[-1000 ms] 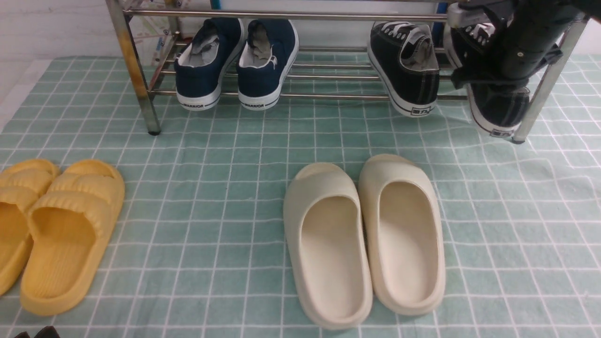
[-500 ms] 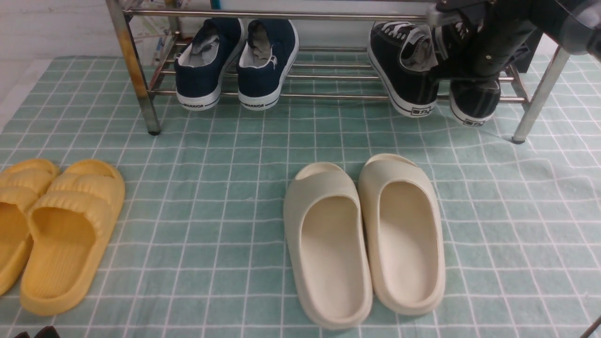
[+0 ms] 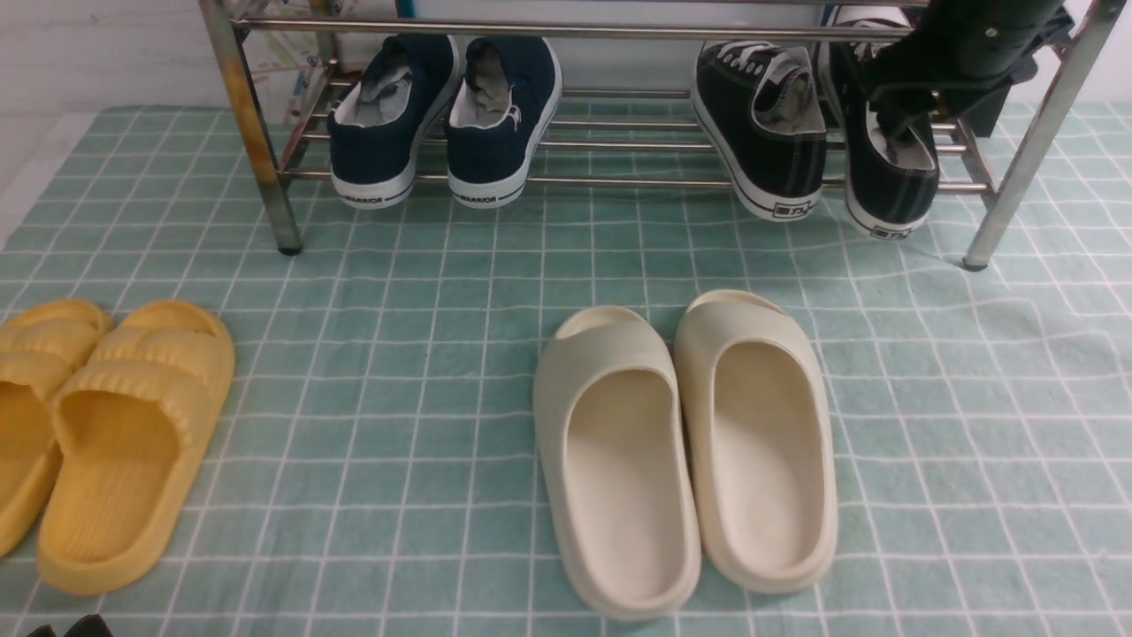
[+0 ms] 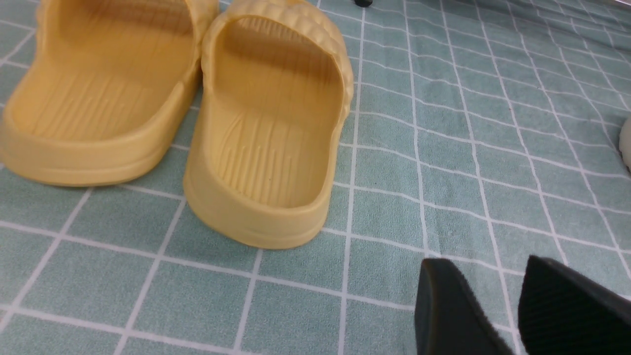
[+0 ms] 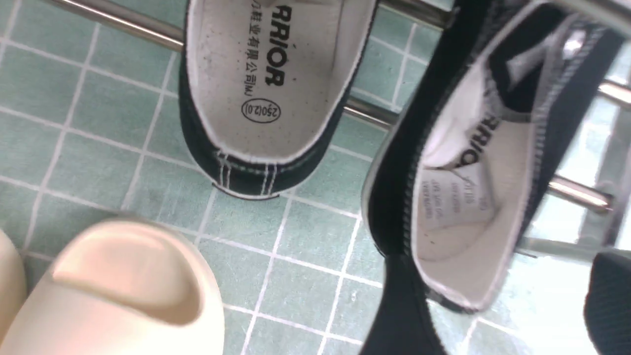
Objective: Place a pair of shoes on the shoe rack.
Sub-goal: Use the right arm to put a shoe into the shoe rack
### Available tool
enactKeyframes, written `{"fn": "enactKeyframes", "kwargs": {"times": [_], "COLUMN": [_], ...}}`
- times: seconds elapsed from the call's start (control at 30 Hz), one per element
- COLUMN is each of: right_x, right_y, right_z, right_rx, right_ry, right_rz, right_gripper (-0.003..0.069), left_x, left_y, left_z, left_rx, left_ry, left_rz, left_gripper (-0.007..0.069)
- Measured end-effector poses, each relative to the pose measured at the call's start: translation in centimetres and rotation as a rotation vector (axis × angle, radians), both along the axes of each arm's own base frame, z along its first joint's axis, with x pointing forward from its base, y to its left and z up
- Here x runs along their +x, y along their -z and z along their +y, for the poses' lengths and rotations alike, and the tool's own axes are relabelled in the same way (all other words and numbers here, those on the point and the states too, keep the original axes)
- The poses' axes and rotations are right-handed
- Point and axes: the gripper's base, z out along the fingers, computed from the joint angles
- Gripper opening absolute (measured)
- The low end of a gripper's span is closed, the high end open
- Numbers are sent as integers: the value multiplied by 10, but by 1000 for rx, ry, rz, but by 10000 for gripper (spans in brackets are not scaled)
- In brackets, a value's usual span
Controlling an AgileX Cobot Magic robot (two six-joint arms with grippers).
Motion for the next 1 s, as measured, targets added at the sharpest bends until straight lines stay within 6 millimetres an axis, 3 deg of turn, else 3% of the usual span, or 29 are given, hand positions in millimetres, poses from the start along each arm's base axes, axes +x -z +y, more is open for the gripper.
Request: {"fn": "enactKeyframes", "kwargs": {"times": [0.17,0.47,0.57,0.7,0.9,1.0], "right_x": [-4,-5,-5,-7,-35,-42], "right_y": [-4,46,54,50,24,28], "right_z": [-4,-26,-28,-22,-10,-10], "right_rx": [-13,-144,-136,-83,56,68], "right_ry": [34,192,195,145,63,60], "right_rz": [1,142,167,173,176,181], "right_gripper": [391,145,89,46,36,45], "left_x": [0,0,0,0,0,0], "left_y": [0,0,0,0,0,0], "left_z": [0,0,0,0,0,0], "left_rx": [0,0,0,0,0,0], "left_ry": [0,0,0,0,0,0], "left_rz": [0,0,0,0,0,0], "left_gripper": [238,238,238,238,238,238]}}
